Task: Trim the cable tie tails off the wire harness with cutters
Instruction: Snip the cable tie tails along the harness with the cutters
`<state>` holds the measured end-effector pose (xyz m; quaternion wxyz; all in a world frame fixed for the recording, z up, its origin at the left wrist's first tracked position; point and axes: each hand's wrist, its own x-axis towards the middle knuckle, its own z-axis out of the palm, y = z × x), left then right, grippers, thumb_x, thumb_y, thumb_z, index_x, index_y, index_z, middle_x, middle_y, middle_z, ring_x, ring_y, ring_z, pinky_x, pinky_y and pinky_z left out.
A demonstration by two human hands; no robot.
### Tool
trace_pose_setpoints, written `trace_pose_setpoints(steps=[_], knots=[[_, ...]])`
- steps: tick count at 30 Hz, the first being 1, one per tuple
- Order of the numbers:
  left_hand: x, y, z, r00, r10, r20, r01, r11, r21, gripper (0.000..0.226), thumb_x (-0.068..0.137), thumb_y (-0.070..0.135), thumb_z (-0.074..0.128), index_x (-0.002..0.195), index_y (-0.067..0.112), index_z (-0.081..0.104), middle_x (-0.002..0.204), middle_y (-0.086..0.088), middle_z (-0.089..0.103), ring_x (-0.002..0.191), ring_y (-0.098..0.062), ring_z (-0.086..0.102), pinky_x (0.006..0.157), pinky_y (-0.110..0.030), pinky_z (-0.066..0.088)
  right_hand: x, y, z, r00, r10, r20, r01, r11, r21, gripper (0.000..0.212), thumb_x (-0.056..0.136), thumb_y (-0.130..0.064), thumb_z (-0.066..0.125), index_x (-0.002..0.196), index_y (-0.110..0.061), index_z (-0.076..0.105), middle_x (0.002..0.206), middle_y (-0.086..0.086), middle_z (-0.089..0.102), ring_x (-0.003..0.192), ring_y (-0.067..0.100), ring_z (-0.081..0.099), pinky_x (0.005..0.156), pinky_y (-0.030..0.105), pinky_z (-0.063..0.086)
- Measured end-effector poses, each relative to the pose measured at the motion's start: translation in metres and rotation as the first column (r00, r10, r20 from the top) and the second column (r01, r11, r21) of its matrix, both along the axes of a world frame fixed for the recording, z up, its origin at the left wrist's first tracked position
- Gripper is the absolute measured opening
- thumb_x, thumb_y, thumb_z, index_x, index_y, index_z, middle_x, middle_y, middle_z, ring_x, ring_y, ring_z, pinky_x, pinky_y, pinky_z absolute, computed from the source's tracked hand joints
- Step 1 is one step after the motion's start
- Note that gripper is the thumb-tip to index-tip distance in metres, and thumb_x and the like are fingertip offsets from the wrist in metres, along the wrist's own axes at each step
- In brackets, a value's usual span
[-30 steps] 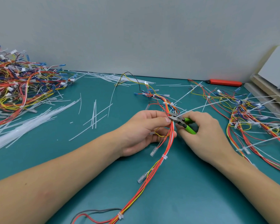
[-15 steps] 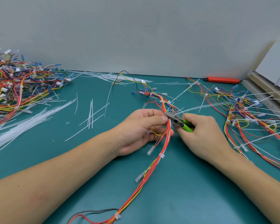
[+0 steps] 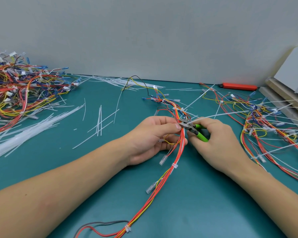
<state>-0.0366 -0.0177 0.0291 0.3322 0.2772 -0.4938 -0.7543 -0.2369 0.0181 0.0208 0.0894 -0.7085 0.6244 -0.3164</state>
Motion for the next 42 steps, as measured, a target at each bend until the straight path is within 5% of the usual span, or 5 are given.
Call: trace_pose_setpoints(steps=[13, 18, 28, 32, 42], knots=[[0.0004, -0.0003, -0.0013, 1.000, 0.001, 0.002, -0.001, 1.000, -0.009, 0.009, 0.099, 0.006, 0.056, 0.093, 0.010, 0.063, 0.076, -0.003, 0.068, 0.073, -0.019, 0.072, 0.073, -0.027, 0.056, -0.0027, -0.0020, -0.0008, 1.000, 0.011, -0.023, -0.011, 1.000, -0.009, 0.003, 0.086, -0.024, 0.070, 0.089, -0.027, 0.070, 0.078, -0.011, 0.067, 0.081, 0.019, 0.058, 0.076, 0.041, 0.051], [-0.0001, -0.0005, -0.0012, 1.000, -0.001, 0.005, 0.001, 1.000, -0.020, 0.011, 0.099, 0.007, 0.056, 0.096, 0.011, 0.067, 0.076, 0.000, 0.070, 0.073, -0.017, 0.072, 0.076, -0.028, 0.055, 0.0008, -0.0005, 0.0017, 1.000, 0.004, -0.018, -0.003, 0.999, 0.037, 0.044, 0.084, -0.055, 0.051, 0.070, -0.013, 0.052, 0.054, 0.005, 0.042, 0.056, 0.026, 0.040, 0.053, 0.041, 0.040], [0.0005, 0.0011, 0.0003, 1.000, -0.016, 0.011, 0.016, 1.000, -0.023, 0.014, 0.100, 0.006, 0.055, 0.092, 0.013, 0.065, 0.075, 0.001, 0.072, 0.073, -0.016, 0.072, 0.072, -0.025, 0.056, -0.0013, -0.0004, -0.0029, 0.999, 0.019, 0.047, -0.018, 1.000, -0.023, 0.006, 0.087, -0.036, 0.072, 0.089, -0.034, 0.067, 0.073, -0.020, 0.064, 0.077, 0.007, 0.058, 0.071, 0.033, 0.047], [0.0005, 0.0005, 0.0004, 1.000, -0.014, 0.009, 0.015, 1.000, -0.017, 0.010, 0.100, 0.006, 0.055, 0.094, 0.011, 0.062, 0.075, 0.000, 0.073, 0.072, -0.016, 0.073, 0.070, -0.024, 0.056, -0.0007, 0.0000, -0.0014, 0.998, 0.032, 0.054, -0.029, 0.999, -0.042, 0.034, 0.086, -0.025, 0.077, 0.099, -0.050, 0.058, 0.099, -0.032, 0.064, 0.105, 0.010, 0.059, 0.089, 0.027, 0.043], [0.0003, -0.0016, -0.0023, 1.000, -0.004, 0.006, 0.005, 1.000, -0.016, 0.007, 0.098, 0.008, 0.058, 0.095, 0.011, 0.063, 0.076, -0.002, 0.068, 0.073, -0.018, 0.072, 0.076, -0.029, 0.057, -0.0059, -0.0052, -0.0038, 1.000, 0.012, 0.007, -0.012, 1.000, -0.026, 0.004, 0.087, -0.027, 0.072, 0.086, -0.028, 0.069, 0.077, -0.014, 0.065, 0.081, 0.015, 0.058, 0.076, 0.038, 0.049]])
